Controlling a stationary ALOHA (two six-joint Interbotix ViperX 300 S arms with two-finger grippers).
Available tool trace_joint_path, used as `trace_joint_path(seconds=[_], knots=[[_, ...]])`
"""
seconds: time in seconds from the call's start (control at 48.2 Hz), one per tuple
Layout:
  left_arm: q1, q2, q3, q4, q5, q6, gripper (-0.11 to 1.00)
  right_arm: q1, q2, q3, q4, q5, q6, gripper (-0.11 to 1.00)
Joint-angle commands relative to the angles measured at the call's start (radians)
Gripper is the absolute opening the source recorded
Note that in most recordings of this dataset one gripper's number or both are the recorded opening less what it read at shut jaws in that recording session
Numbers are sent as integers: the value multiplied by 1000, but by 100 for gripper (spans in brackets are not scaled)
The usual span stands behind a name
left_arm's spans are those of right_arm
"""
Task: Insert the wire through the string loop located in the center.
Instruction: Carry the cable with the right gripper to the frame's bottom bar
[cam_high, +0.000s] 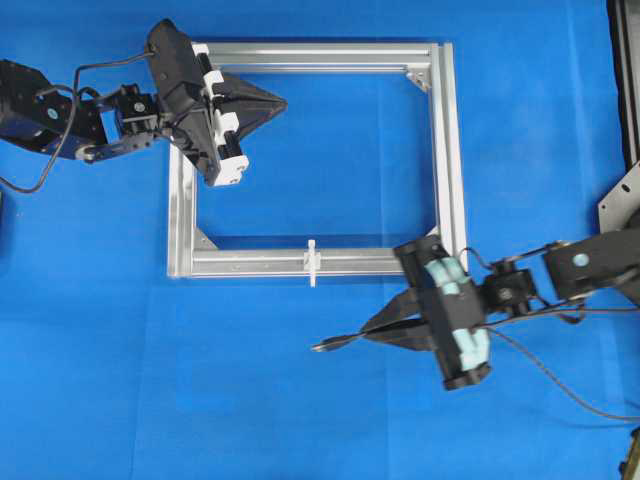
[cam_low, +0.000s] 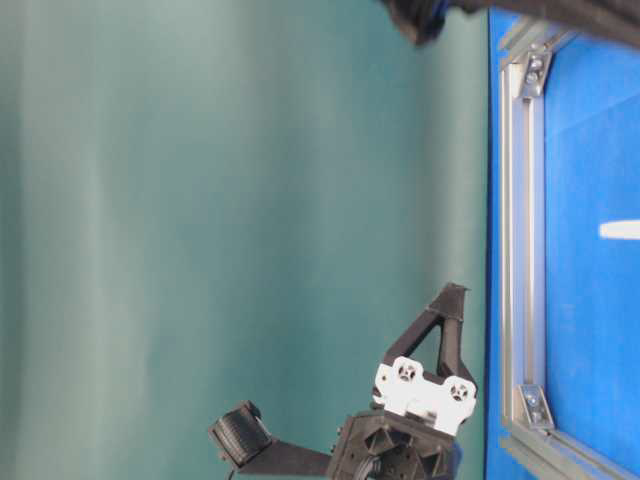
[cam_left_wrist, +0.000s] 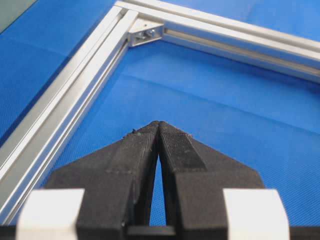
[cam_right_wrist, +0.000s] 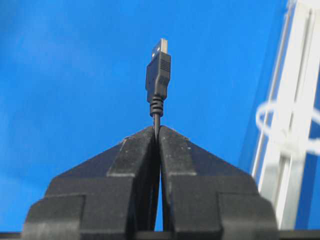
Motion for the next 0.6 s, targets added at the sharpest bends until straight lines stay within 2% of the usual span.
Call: trace_joint_path(seconds=[0.0,0.104,0.394,0.581], knots=[[-2,-31,-6,3,-5,2,0,2,-49,21,2,-12,2,-3],[-2,-31,-6,3,-6,2,0,2,-75,51,2,-14,2,-3],[-2,-31,-5,3,-6,0,0,-8,-78,54,2,-11,2,-3],[-2,-31,-6,3,-6,0,0,-64,-78,57,2,-9,2,-3]])
